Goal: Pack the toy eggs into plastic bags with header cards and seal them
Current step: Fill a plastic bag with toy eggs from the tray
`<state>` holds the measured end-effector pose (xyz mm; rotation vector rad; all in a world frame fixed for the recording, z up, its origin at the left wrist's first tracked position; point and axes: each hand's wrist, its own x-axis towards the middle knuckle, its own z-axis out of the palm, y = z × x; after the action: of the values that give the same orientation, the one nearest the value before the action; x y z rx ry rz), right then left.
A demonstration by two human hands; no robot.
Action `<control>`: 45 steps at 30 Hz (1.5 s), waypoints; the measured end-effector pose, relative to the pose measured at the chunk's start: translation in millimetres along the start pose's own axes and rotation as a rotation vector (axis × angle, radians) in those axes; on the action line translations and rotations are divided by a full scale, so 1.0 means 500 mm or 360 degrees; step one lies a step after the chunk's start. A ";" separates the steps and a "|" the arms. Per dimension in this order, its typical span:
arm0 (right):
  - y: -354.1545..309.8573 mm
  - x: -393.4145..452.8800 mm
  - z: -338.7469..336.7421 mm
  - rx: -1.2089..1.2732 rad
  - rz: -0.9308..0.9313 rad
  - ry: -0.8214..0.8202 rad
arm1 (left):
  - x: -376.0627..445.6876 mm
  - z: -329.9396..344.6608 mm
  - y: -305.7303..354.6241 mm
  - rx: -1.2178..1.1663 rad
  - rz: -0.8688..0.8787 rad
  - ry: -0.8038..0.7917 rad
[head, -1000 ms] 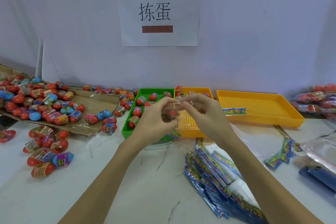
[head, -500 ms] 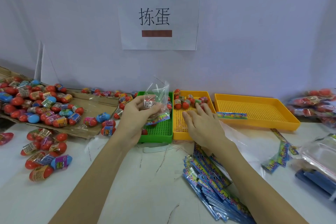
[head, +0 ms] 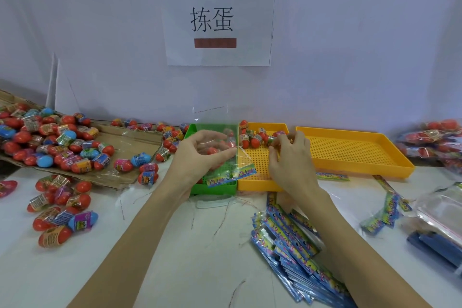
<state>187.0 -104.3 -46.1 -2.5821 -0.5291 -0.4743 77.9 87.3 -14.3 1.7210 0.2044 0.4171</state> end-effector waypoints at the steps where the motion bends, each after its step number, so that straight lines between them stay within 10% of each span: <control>1: 0.004 0.004 0.000 -0.0085 0.0000 -0.0111 | -0.001 0.001 0.000 -0.0003 0.0005 -0.0022; 5: 0.011 0.016 0.004 -0.0218 0.0059 -0.0424 | -0.003 0.006 0.000 0.0011 0.0042 -0.0099; 20: 0.000 0.007 -0.024 -0.0050 0.0076 -0.0014 | 0.001 0.016 -0.015 0.0088 -0.0077 -0.0286; 30: -0.045 -0.024 -0.090 0.0992 -0.0577 0.0838 | -0.009 0.027 -0.013 0.0482 0.0137 -0.0165; 45: -0.063 -0.037 -0.091 0.0973 -0.0688 0.0370 | -0.009 0.034 -0.024 0.0592 0.0563 -0.0214</control>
<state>146.4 -106.4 -4.2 -1.8042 -0.9790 -0.6267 81.5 72.5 -29.0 2.1533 -0.1327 0.5437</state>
